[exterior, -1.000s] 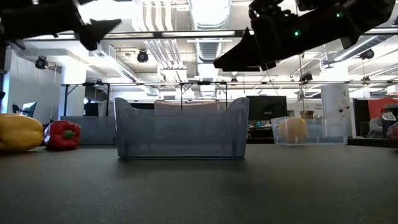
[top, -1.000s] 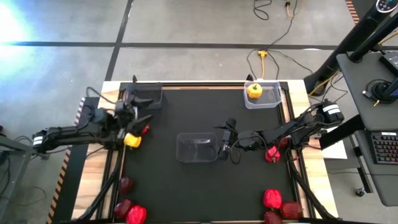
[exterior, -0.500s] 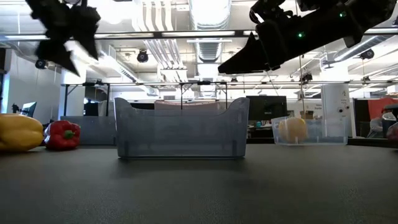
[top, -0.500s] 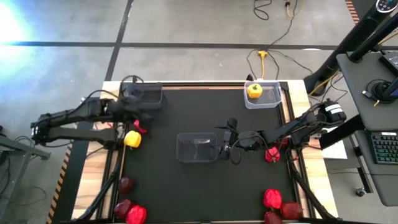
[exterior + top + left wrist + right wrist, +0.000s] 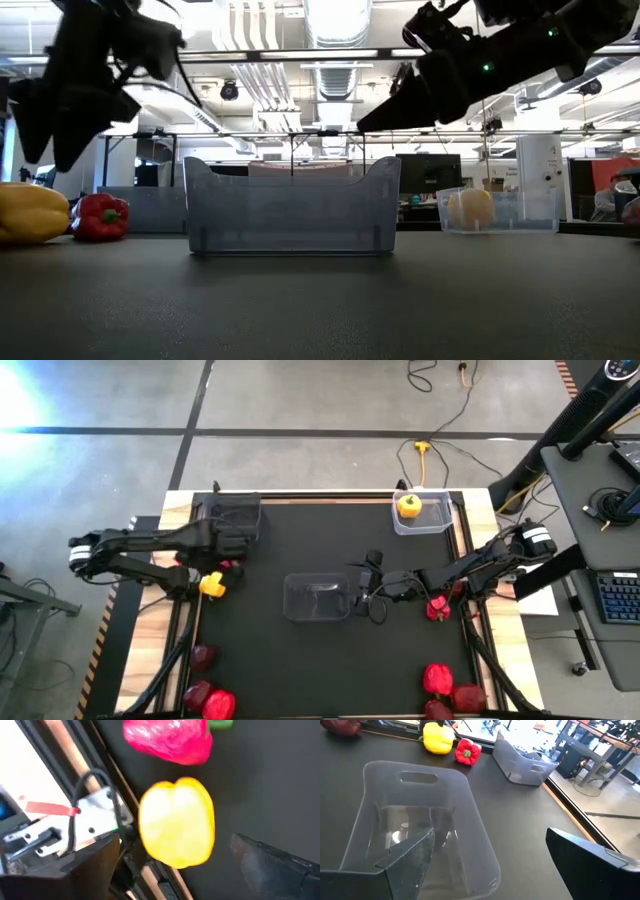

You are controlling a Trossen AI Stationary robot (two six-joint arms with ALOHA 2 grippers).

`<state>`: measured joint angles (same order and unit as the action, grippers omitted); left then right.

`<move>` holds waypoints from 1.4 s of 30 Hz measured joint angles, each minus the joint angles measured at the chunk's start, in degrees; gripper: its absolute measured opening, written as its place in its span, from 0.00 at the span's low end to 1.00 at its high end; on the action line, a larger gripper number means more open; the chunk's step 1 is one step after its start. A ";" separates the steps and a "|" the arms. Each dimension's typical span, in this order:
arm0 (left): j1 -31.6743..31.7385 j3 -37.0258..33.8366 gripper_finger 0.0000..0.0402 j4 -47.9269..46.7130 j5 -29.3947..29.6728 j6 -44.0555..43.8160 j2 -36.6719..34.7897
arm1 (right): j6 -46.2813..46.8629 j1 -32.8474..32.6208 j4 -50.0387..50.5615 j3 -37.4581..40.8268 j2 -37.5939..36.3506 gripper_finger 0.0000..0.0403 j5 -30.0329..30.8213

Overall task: Sort produce into baskets
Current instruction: Put the yellow bell pepper into the transparent bin

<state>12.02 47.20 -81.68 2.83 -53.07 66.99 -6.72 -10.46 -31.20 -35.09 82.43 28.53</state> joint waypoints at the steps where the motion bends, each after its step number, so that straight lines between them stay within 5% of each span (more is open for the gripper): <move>1: 0.44 -0.02 0.90 0.81 -1.46 1.02 1.46 | 0.02 0.00 0.03 0.11 0.00 0.93 0.00; 26: 4.60 -0.34 0.85 1.02 -9.47 16.57 28.37 | 0.26 0.00 0.97 0.74 0.02 0.93 -0.26; 42: 2.65 2.54 0.85 7.95 -5.37 17.68 21.31 | 0.72 0.00 1.42 1.11 0.02 0.93 -0.48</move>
<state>14.67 49.74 -73.73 -2.54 -35.39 88.30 -6.00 -10.46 -29.78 -33.98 82.46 28.05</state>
